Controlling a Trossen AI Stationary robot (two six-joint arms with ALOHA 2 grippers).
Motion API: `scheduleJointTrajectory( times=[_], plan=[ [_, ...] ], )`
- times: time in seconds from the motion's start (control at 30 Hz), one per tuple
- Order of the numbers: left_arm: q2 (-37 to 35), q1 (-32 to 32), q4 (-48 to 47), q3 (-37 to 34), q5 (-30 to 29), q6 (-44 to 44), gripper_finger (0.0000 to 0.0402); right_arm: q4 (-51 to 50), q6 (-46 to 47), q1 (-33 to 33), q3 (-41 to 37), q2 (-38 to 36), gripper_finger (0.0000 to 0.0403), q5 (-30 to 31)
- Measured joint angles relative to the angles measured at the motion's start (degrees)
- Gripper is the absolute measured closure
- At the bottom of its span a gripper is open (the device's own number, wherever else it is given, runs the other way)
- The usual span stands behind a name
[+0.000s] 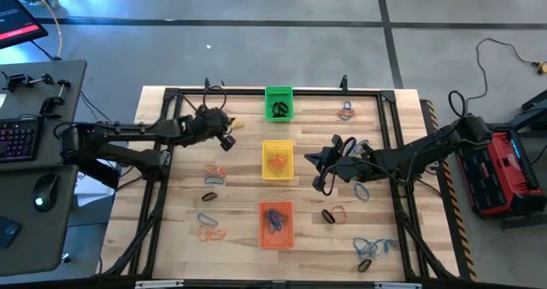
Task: Sort rubber bands into baskets
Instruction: Put the black rubber band into the green bin
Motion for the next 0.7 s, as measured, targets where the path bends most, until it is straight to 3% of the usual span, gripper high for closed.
scheduleJointTrajectory(
  times=[0.27,0.7],
  plan=[
    [4.51,0.11,2.61,7.43,3.3,1.92,0.0401,0.0,-0.11,-0.02,0.02,0.0,0.0403,0.0],
    [25.87,2.53,1.86,30.65,12.36,10.76,0.0401,0.04,-0.31,-0.04,0.02,0.0,0.0403,0.0]
  ],
)
